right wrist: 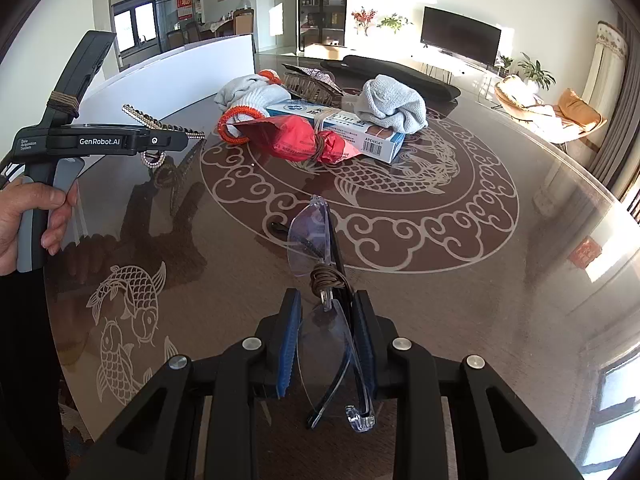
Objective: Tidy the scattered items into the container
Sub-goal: 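Lift the beaded strap with the left tool while the right tool holds the glasses raised, then carry the glasses and beaded strap over the cardboard box with both tools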
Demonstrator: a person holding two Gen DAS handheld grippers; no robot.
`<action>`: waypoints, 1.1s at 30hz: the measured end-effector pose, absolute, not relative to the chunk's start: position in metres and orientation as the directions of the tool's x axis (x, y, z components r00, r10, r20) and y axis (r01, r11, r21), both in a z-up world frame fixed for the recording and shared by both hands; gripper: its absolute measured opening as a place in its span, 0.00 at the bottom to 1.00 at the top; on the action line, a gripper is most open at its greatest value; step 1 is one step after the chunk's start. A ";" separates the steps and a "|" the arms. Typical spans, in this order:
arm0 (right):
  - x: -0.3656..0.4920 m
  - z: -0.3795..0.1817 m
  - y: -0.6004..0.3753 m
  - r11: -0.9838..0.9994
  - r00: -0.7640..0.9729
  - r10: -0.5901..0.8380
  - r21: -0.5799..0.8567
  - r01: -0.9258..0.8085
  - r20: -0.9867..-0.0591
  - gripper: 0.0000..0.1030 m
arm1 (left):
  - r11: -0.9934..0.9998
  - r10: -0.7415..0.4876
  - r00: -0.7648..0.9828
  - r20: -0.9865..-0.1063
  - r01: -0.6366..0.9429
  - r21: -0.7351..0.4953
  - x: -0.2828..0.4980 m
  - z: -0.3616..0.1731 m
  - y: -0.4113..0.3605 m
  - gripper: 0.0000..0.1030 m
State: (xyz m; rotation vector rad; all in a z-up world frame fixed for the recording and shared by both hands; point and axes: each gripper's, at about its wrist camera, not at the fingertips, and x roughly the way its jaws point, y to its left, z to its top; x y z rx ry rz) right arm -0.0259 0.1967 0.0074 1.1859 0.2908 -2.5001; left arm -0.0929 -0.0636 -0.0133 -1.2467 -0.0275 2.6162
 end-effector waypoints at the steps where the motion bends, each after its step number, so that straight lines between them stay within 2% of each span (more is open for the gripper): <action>1: -0.026 0.007 0.197 -0.915 -0.584 -0.230 -0.031 0.402 -0.778 0.27 | -0.972 0.216 -0.599 -0.771 -0.204 -0.114 -0.091 -0.015 -0.062 0.25; 4: -0.026 0.007 0.197 -0.915 -0.582 -0.235 -0.024 0.402 -0.778 0.26 | -0.969 0.234 -0.587 -0.775 -0.206 -0.137 -0.084 -0.016 -0.055 0.24; 15: -0.024 0.008 0.194 -0.914 -0.594 -0.212 -0.058 0.401 -0.776 0.26 | -0.954 0.236 -0.570 -0.787 -0.289 -0.077 -0.048 -0.013 0.002 0.24; 29: -0.024 0.009 0.195 -0.920 -0.600 -0.203 -0.059 0.387 -0.774 0.26 | -0.956 0.241 -0.556 -0.795 -0.275 -0.097 -0.046 -0.012 0.006 0.24; 31: -0.024 0.010 0.199 -0.924 -0.606 -0.210 -0.046 0.379 -0.767 0.26 | -0.955 0.254 -0.549 -0.797 -0.275 -0.114 -0.045 -0.013 0.006 0.24; 33: -0.023 0.013 0.208 -0.933 -0.597 -0.265 0.045 0.357 -0.757 0.26 | -0.951 0.269 -0.537 -0.800 -0.282 -0.131 -0.044 -0.012 0.006 0.24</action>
